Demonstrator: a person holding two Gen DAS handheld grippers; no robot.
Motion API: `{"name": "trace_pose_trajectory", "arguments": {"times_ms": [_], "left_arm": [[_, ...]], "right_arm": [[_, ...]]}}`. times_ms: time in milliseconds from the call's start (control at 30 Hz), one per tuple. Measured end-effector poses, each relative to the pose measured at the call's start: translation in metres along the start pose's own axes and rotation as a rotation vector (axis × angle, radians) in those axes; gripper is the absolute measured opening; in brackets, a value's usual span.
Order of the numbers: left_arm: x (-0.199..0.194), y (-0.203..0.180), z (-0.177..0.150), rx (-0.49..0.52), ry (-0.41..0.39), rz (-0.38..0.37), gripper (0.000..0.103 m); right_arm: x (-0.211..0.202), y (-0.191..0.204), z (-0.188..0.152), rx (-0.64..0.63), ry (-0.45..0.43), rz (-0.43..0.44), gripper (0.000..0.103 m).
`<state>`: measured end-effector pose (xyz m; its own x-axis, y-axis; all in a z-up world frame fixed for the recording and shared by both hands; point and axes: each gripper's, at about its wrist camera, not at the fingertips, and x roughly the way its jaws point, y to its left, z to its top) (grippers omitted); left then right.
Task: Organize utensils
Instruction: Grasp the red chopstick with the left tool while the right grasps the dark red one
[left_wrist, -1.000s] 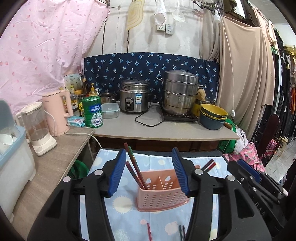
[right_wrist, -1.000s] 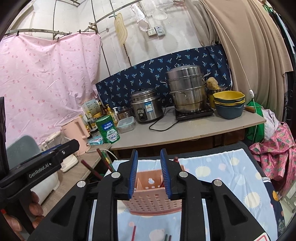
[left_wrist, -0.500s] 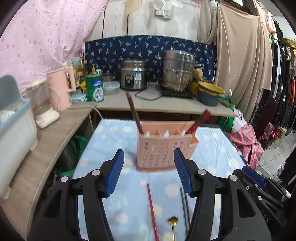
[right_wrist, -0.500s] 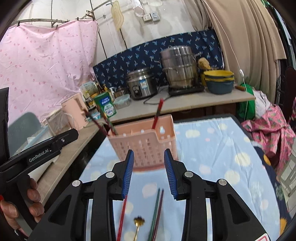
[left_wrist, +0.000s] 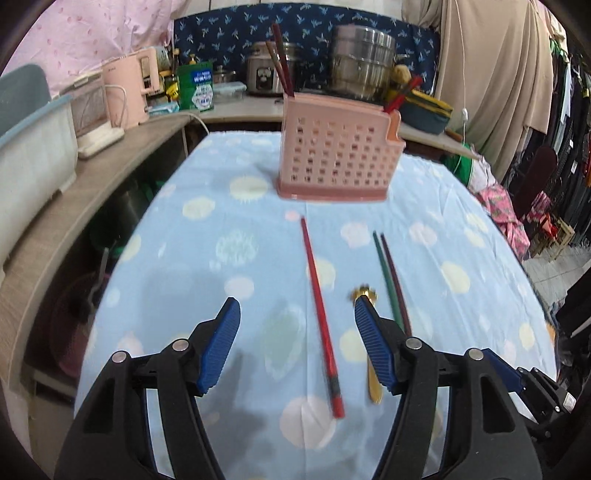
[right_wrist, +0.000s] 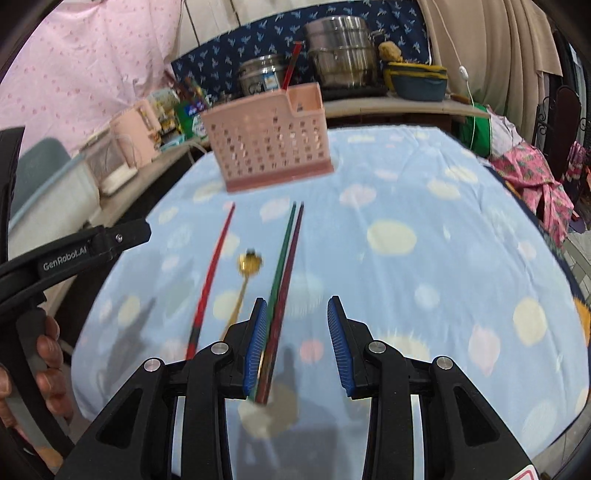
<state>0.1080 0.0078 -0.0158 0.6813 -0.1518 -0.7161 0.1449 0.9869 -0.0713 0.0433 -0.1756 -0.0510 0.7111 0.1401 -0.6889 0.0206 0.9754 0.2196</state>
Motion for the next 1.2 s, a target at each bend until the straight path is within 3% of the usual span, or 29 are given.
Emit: {"name": "trace_pose_trajectory", "arguments": {"times_ms": [167, 367, 1200], "left_arm": [[0.005, 0.000, -0.030, 0.011, 0.046, -0.001, 0.061], [0.012, -0.008, -0.046, 0.020, 0.082, -0.012, 0.061], [0.036, -0.016, -0.063, 0.061, 0.127, 0.014, 0.057]], "right_arm": [[0.006, 0.007, -0.030, -0.021, 0.049, 0.001, 0.034], [0.010, 0.009, -0.036, -0.021, 0.062, -0.002, 0.034], [0.023, 0.008, -0.044, -0.063, 0.061, -0.050, 0.031]]}}
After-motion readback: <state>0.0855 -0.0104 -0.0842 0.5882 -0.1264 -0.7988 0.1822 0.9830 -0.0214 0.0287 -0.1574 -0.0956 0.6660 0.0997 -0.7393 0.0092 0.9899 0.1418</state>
